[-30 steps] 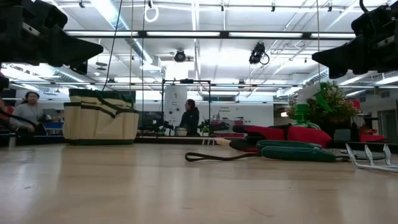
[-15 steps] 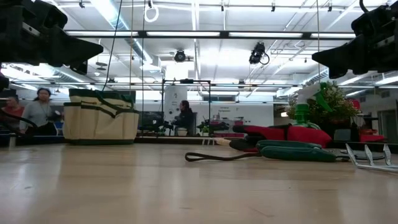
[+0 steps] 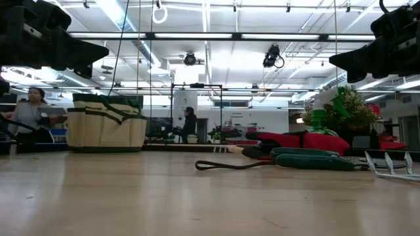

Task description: Pick & Place Garden tools in Gardening bag

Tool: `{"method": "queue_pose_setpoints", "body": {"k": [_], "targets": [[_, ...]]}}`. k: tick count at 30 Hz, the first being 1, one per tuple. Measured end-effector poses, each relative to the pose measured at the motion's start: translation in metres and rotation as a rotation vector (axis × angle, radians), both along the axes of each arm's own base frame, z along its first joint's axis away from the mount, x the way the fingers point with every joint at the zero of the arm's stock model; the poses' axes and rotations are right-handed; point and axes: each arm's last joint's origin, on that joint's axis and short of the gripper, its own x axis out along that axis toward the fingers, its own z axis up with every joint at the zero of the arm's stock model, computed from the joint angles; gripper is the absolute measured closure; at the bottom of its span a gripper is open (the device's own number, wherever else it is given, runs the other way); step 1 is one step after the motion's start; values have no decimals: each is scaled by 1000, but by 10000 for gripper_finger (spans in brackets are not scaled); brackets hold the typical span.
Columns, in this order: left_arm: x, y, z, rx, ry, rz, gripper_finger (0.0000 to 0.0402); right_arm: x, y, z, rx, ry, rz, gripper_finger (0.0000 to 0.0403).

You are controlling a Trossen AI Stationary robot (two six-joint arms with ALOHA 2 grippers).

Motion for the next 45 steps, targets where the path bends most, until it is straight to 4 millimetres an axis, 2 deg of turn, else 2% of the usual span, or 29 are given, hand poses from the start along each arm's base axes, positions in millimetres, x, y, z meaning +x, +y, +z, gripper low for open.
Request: {"method": "queue_pose_setpoints", "body": {"k": [35, 45], "targets": [[0, 0, 0, 0, 0, 0, 381, 0, -1, 0, -3, -2, -19, 385], [0, 0, 0, 0, 0, 0, 381, 0, -1, 1, 69, -11, -33, 385]]}}
